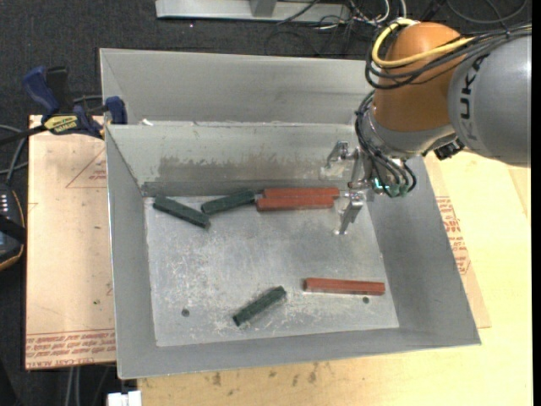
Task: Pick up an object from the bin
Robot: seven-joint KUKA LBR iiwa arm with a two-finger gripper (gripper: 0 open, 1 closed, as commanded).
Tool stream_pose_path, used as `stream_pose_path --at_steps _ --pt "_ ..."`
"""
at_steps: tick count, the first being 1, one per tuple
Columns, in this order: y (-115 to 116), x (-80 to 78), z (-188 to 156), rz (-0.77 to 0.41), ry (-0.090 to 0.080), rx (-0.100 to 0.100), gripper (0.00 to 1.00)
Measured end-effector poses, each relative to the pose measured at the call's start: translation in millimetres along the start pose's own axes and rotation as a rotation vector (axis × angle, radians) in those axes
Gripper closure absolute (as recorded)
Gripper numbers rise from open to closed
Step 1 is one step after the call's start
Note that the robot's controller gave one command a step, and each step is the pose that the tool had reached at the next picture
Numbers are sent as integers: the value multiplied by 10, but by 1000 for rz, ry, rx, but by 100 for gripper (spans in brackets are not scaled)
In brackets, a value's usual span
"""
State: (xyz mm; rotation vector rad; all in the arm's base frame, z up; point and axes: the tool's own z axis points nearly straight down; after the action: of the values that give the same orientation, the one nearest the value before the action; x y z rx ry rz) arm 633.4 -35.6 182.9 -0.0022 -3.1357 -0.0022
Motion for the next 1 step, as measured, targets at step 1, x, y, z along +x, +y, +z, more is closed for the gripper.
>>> stream_pose_path --at_steps 1 --pt "0 -9 -30 0 -5 0 0"
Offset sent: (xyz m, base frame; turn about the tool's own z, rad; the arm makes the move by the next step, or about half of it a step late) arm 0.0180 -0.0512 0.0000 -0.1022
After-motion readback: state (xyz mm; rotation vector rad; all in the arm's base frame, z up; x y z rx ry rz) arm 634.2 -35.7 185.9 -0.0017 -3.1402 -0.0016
